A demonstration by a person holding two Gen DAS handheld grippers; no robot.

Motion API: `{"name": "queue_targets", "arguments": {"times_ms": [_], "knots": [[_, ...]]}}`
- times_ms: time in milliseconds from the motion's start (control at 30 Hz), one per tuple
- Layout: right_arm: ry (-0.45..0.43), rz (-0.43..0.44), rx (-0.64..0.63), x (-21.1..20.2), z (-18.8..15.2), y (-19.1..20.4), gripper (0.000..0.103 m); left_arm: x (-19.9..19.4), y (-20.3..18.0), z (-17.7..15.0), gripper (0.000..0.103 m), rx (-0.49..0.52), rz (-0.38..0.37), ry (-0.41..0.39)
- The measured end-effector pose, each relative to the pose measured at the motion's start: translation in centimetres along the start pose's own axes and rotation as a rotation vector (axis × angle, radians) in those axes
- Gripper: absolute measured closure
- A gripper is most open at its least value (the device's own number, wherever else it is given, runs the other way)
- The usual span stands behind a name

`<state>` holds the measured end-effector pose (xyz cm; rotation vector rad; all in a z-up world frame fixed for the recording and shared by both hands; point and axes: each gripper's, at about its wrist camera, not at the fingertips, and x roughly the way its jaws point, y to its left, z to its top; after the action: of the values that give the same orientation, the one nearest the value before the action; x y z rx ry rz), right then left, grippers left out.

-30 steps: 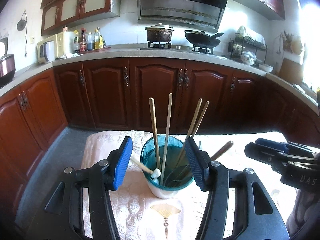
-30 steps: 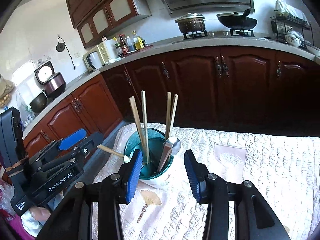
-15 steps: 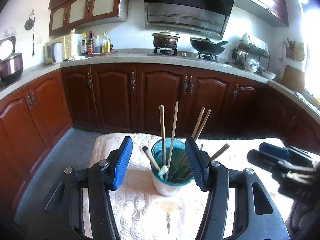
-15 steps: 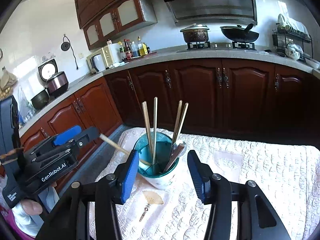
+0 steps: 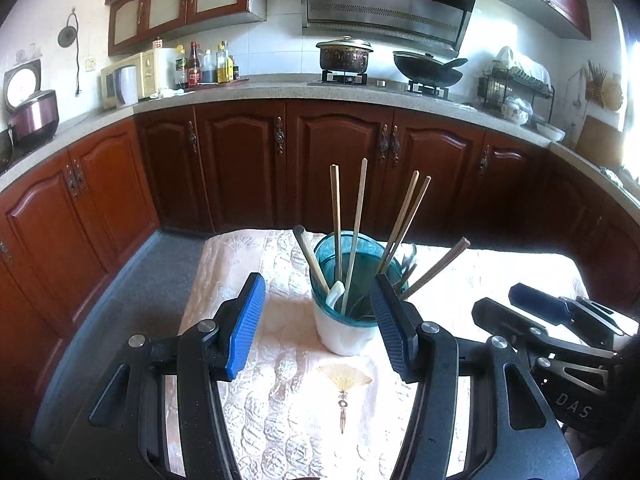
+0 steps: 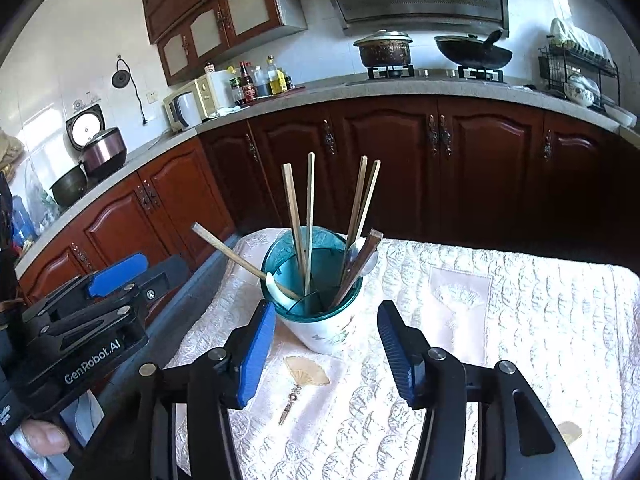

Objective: Organize utensils

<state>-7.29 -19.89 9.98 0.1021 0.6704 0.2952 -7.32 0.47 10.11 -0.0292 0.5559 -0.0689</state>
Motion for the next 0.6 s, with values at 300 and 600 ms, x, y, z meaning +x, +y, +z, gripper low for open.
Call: {"name": "queue_targets", "arguments": {"times_ms": [300,600], "knots": [[-0.003,-0.008,-0.005,-0.05,-0.10,-0.03,0.050,-0.06,-0.40,-0.42,0.048,0.014,0.014,0.006],[-0.004,-0.010,-0.002,-0.13,-0.17,-0.42,0.050,-0.15,-0.51,-0.65,0.048,0.016,0.021,0.004]]}}
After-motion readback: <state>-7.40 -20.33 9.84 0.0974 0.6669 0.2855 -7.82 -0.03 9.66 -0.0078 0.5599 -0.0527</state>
